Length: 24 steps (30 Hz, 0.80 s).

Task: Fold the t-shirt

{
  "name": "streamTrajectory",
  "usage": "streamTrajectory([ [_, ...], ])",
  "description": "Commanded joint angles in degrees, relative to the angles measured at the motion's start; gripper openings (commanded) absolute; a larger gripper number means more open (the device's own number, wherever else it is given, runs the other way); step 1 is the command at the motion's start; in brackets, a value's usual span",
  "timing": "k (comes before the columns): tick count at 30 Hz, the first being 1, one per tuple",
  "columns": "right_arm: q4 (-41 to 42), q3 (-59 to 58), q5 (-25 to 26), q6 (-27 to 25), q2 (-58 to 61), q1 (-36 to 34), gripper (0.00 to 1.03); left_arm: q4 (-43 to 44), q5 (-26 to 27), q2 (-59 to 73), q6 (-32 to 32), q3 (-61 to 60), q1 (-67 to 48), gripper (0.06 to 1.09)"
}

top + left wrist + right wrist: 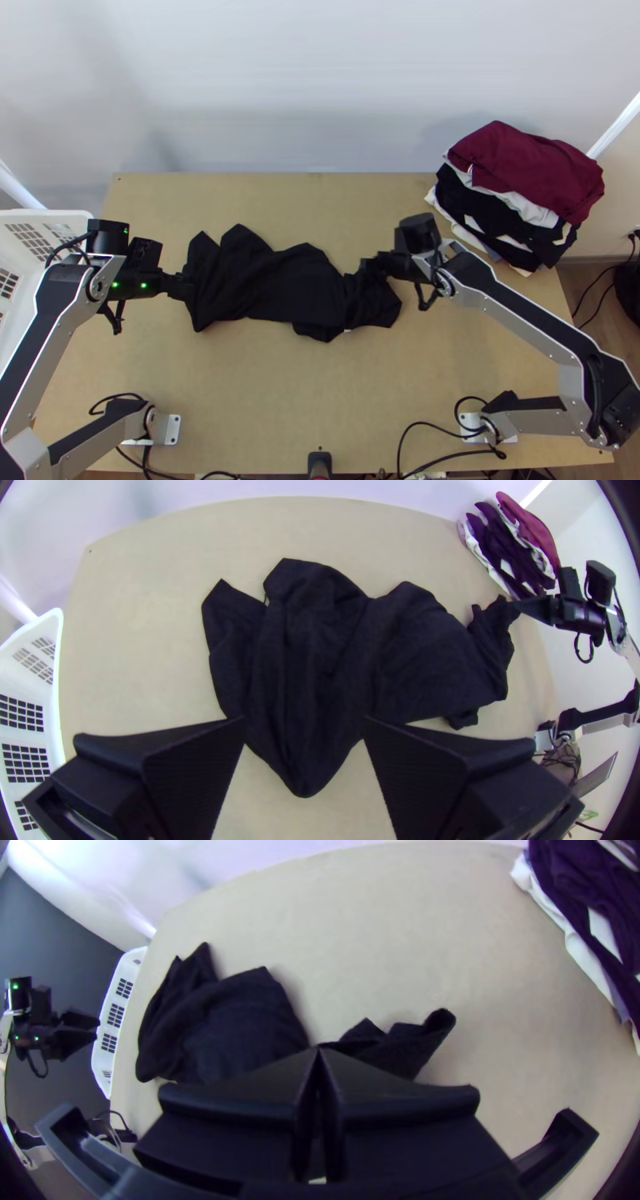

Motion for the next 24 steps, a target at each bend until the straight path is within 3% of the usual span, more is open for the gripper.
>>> streamTrajectory([
  [1,1.9,2.1,2.1,-1.2,2.3,2.4,0.03,-0.8,0.5,-1.3,0.6,1.7,0.2,0.9],
  [11,14.0,6.1,7.1,-3.4,14.1,2.4,0.03,-1.0,0.3,-1.5,0.7,1.9,0.8,0.9],
  [12,14.0,6.7,7.4,-3.4,14.4,2.2,0.08,-1.1,0.3,-1.5,0.7,1.9,0.8,0.9],
  [16,11.8,7.9,9.5,-2.6,12.3,2.9,0.43,-1.3,0.3,-1.7,0.8,1.9,1.0,0.9],
  [18,7.8,9.0,9.5,-1.8,11.1,4.2,0.81,-1.3,0.3,-1.7,0.8,1.9,1.0,0.9],
  [19,5.8,10.0,9.9,-2.5,11.0,4.7,0.95,-1.3,0.3,-1.7,0.8,1.9,1.0,0.9],
  [24,-6.2,12.5,11.7,-8.6,10.6,5.9,0.99,-1.3,0.3,-1.6,0.8,1.9,1.0,0.9],
])
